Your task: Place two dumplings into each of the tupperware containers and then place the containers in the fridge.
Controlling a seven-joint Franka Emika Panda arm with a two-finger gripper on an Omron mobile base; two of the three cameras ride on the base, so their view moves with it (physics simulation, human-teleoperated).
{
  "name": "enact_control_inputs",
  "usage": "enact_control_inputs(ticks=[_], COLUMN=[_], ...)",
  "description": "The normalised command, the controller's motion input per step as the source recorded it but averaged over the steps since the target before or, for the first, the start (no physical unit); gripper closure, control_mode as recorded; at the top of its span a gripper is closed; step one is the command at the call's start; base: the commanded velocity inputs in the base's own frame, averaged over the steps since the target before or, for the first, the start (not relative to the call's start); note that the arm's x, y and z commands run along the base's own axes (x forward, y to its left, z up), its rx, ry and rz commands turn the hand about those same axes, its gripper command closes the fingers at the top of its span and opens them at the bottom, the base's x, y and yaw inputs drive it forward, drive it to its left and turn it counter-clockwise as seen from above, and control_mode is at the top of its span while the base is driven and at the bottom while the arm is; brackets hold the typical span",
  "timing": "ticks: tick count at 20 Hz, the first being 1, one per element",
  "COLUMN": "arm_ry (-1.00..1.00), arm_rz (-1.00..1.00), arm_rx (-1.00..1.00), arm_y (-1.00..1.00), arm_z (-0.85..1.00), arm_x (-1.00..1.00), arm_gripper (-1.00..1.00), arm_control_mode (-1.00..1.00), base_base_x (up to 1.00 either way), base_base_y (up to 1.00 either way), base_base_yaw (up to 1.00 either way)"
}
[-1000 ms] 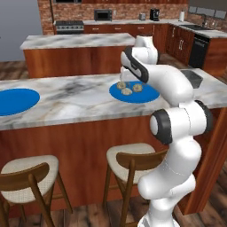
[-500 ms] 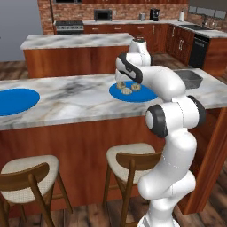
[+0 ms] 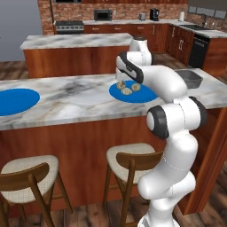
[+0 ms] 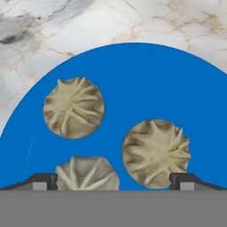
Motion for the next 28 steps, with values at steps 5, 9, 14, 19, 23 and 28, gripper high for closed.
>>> enact_control_inputs(ticks=[5,9,14,19,23,28], arm_ry=[-0.05,0.0,0.0,0.0,0.0,0.0], arm_rz=[0.0,-0.01,-0.02,0.0,0.0,0.0], arm_rx=[0.0,0.0,0.0,0.0,0.0,0.0], arm_y=[0.06,0.2,0.07,0.0,0.02,0.12], arm_z=[0.0,0.0,-0.08,-0.11,-0.21,-0.18], arm_x=[-0.37,-0.3,-0.04,-0.01,0.0,0.02], arm_gripper=[-1.0,-1.0,-1.0,-1.0,-1.0,-1.0], arm_control_mode=[-1.0,-1.0,-1.0,-1.0,-1.0,-1.0], base_base_x=[0.0,0.0,0.0,0.0,0.0,0.0], base_base_y=[0.0,0.0,0.0,0.0,0.0,0.0], base_base_yaw=[0.0,0.0,0.0,0.0,0.0,0.0])
